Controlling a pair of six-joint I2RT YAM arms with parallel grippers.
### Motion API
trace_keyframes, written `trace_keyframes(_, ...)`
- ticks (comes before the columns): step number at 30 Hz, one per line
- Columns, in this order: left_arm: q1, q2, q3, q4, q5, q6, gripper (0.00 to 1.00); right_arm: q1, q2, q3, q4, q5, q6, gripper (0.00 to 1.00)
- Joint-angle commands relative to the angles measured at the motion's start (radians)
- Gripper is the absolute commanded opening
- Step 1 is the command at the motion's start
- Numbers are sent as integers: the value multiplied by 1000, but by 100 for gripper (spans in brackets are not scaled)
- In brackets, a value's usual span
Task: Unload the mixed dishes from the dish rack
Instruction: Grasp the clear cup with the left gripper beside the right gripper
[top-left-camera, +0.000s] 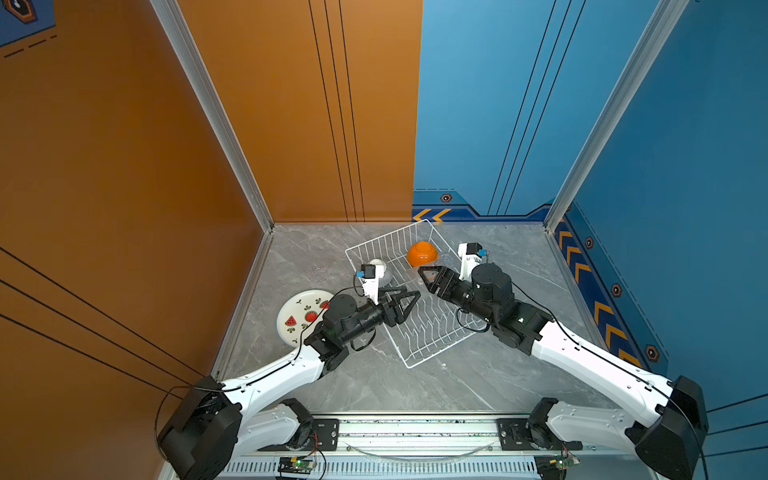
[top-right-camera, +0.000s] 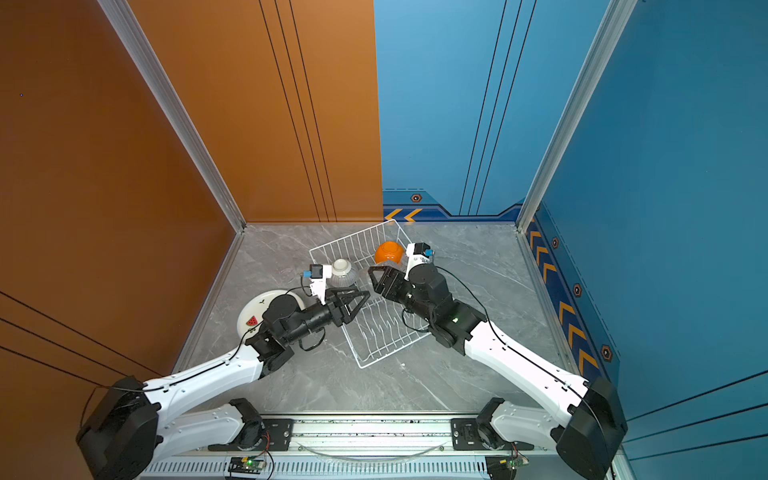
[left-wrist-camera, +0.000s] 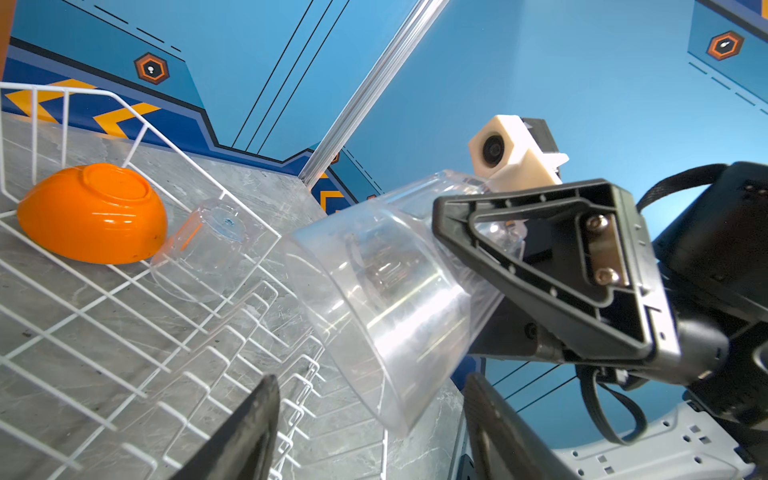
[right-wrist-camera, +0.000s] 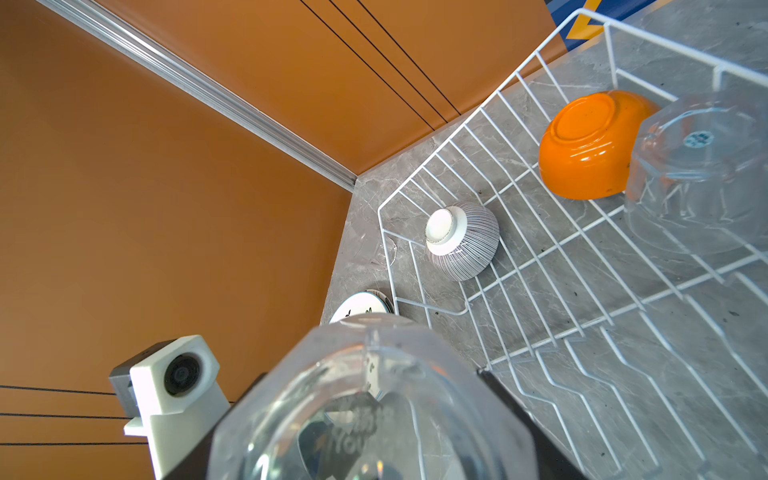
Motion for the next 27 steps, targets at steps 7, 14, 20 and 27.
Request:
trace_keyframes(7, -15, 69, 44, 177, 31, -8, 58, -7, -6, -15, 114, -51, 73, 56)
trace_keyframes(14, -16, 155, 63, 320, 67, -70, 45, -18, 12, -40, 189, -112, 124, 56)
trace_keyframes(20, -15, 186, 79, 337, 75, -91, 14, -25, 18, -50, 204, -131, 135, 56)
trace_keyframes(27, -12, 180, 71, 299, 36, -91, 0, -32, 7, -69, 221, -130, 141, 62)
